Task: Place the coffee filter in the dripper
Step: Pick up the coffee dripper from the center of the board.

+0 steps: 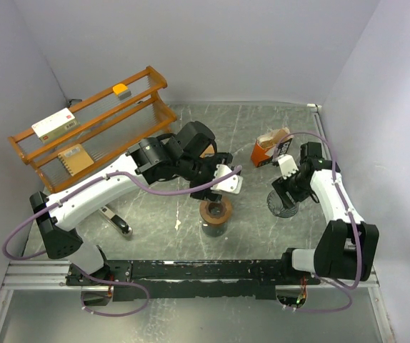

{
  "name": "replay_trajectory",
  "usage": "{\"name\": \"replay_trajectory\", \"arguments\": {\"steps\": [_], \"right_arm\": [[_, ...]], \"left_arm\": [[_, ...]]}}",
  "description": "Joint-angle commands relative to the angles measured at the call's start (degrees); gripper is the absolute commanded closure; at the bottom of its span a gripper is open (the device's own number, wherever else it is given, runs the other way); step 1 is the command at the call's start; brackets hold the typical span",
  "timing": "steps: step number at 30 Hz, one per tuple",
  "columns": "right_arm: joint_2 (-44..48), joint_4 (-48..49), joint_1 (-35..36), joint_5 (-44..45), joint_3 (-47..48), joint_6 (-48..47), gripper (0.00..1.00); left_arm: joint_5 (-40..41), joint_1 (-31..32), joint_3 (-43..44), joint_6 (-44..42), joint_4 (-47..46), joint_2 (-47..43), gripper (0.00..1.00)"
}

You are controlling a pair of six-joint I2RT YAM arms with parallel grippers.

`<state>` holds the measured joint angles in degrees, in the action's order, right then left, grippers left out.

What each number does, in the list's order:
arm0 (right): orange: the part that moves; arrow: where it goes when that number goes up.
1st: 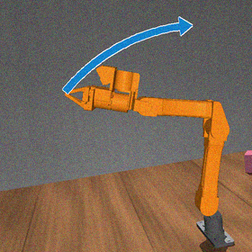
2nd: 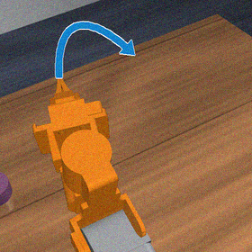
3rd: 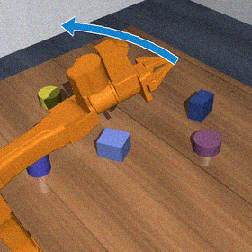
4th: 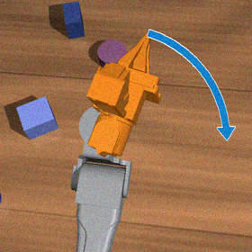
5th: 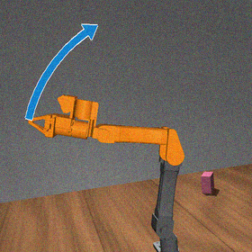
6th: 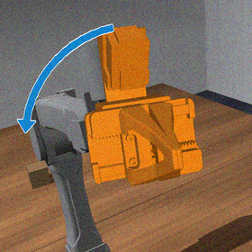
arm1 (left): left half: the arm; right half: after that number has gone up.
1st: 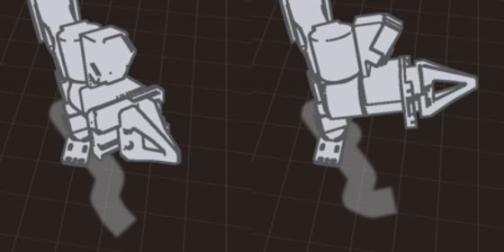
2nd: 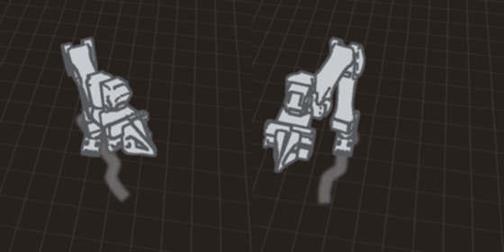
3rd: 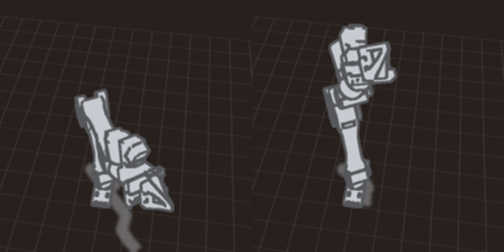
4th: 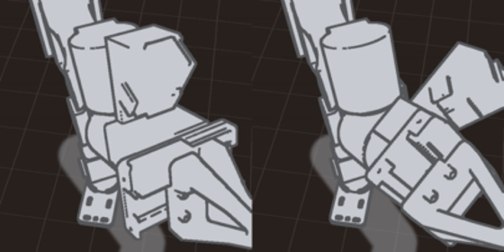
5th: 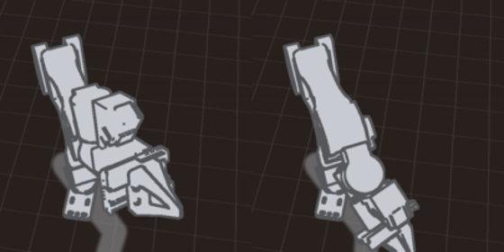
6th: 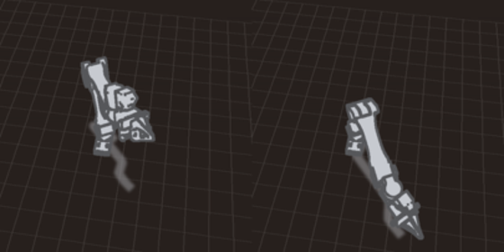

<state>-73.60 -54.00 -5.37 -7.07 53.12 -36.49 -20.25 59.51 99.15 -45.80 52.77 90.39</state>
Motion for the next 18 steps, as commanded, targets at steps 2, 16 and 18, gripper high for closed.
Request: {"name": "replay_trajectory", "arguments": {"steps": [2, 16, 18], "right_arm": [[-3.45, 1.2, -3.41, -4.21, -0.39, -3.56, 0.38], [-7.72, -0.08, -5.71, -12.09, 2.99, -3.44, 0.72], [-8.1, -0.82, -5.73, -12.93, 3.8, -3.33, 0.76]], "left_arm": [[0.47, 0.17, -0.08, 0.8, -1.22, -0.39, 0.18], [1.65, 0.17, -2.46, -0.42, -1.84, -1.14, 0.18], [2.18, 0.19, -3.21, -0.83, -2.1, -1.63, 0.18]]}}
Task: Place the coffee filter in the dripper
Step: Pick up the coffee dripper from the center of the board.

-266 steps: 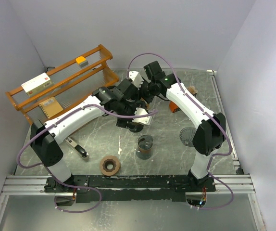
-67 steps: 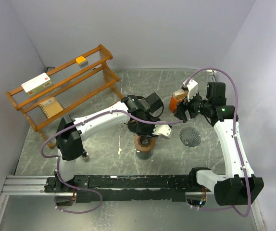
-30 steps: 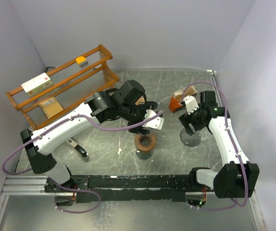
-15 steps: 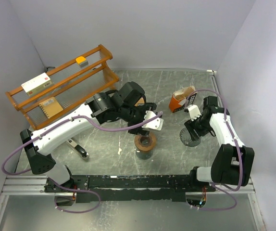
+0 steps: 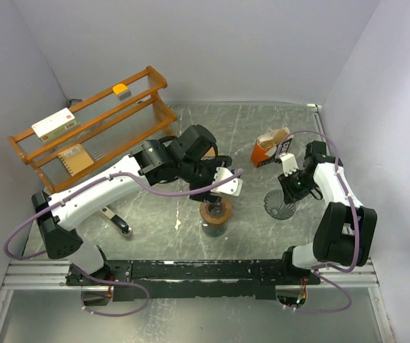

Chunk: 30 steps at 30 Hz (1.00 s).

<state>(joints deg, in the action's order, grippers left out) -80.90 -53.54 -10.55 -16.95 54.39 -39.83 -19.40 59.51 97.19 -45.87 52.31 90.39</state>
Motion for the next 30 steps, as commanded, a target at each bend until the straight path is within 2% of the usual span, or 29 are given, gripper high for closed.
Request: {"name": "replay_trajectory", "arguments": {"steps": [1, 6, 15, 20, 24, 30], "right_arm": [[-0.87, -1.64, -0.52, -3.6, 2.64, 0.02, 0.78], [-0.18, -3.76, -0.44, -6.54, 5.84, 0.01, 1.0], [0.55, -12.87, 0.45, -15.56, 15.7, -3.6, 1.0], [0.23, -17.57, 2.94, -17.36, 22.22, -3.69, 1.0], [1.38, -19.85, 6.83, -18.2, 26.38, -2.47, 1.0], [2.27, -21.12, 15.37, -16.08, 32.5, 2.34, 1.0]], "left_arm": [[1.63, 0.17, -1.54, -0.98, -1.76, -1.88, 0.18], [2.09, 0.18, -2.66, -1.74, -2.0, -3.07, 0.18], [4.44, 0.17, -2.73, -1.71, -1.92, -4.45, 0.16], [5.42, 0.08, -3.89, -2.28, -2.5, -6.41, 0.07], [4.98, -0.18, -4.82, -2.77, -3.04, -8.06, 0.02], [3.0, -1.0, -6.5, -4.36, -3.67, -10.74, 0.0]]}}
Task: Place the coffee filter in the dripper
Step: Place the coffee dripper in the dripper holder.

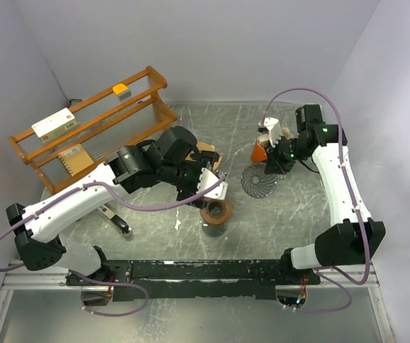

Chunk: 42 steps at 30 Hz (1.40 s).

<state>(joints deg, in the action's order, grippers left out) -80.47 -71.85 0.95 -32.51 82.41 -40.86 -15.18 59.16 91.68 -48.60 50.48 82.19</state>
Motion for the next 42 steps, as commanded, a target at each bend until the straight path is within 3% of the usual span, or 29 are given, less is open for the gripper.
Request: {"name": "replay_trajectory", "arguments": {"steps": [1, 7, 16, 26, 42], "right_arm": [[1.74, -3.18, 5.17, -0.8, 5.71, 3.94, 1.0], [-0.09, -4.59, 11.51, -2.85, 10.67, 6.85, 1.0], [-4.32, -7.05, 21.2, -7.27, 13.38, 5.81, 1.0], [-6.37, -7.0, 29.15, -5.33, 11.01, 6.14, 1.0], [-8.71, -6.95, 31.83, -4.24, 8.66, 6.72, 1.0]], "left_arm": [[-1.7, -0.89, -1.21, -1.93, -1.75, -2.97, 0.01], [-6.6, -2.02, -1.5, -5.8, 0.16, -4.61, 0.03], [-13.49, -1.94, -3.6, -19.43, 8.17, -6.15, 0.04], [-13.44, -1.81, -4.6, -20.13, 8.01, -5.05, 0.08], [-14.96, 0.68, -4.42, -20.49, 8.12, -0.89, 0.2]]}}
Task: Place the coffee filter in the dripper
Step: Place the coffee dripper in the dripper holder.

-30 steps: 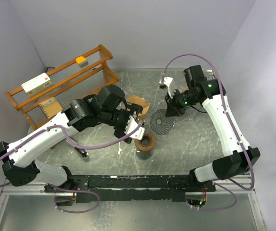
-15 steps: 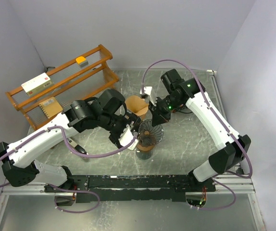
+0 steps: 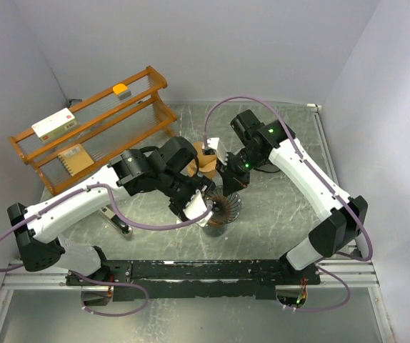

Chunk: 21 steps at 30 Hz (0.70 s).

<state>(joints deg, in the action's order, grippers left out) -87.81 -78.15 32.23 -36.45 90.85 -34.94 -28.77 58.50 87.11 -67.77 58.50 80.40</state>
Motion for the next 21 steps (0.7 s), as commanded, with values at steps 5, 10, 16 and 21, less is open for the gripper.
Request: {"name": "replay_trajectory", "arguments": {"steps": [5, 10, 16, 21], "right_arm": [[-3.29, -0.48, 0.67, 0.56, 1.18, 1.8, 1.0], [-4.75, -0.51, 0.72, 1.21, 2.01, 2.33, 1.0], [-5.86, -0.46, 0.73, 1.34, 2.52, 2.5, 1.0], [-5.98, -0.39, 0.67, 1.7, 2.55, 2.52, 1.0]], "left_arm": [[-0.46, 2.91, -0.93, -2.32, 0.53, 1.81, 0.24], [3.0, 4.7, -2.96, -3.44, 0.41, 3.11, 0.29], [8.12, 7.27, -2.6, -2.3, -0.54, 5.75, 0.4], [12.1, 8.39, -2.32, -1.17, -0.83, 7.52, 0.51]]}}
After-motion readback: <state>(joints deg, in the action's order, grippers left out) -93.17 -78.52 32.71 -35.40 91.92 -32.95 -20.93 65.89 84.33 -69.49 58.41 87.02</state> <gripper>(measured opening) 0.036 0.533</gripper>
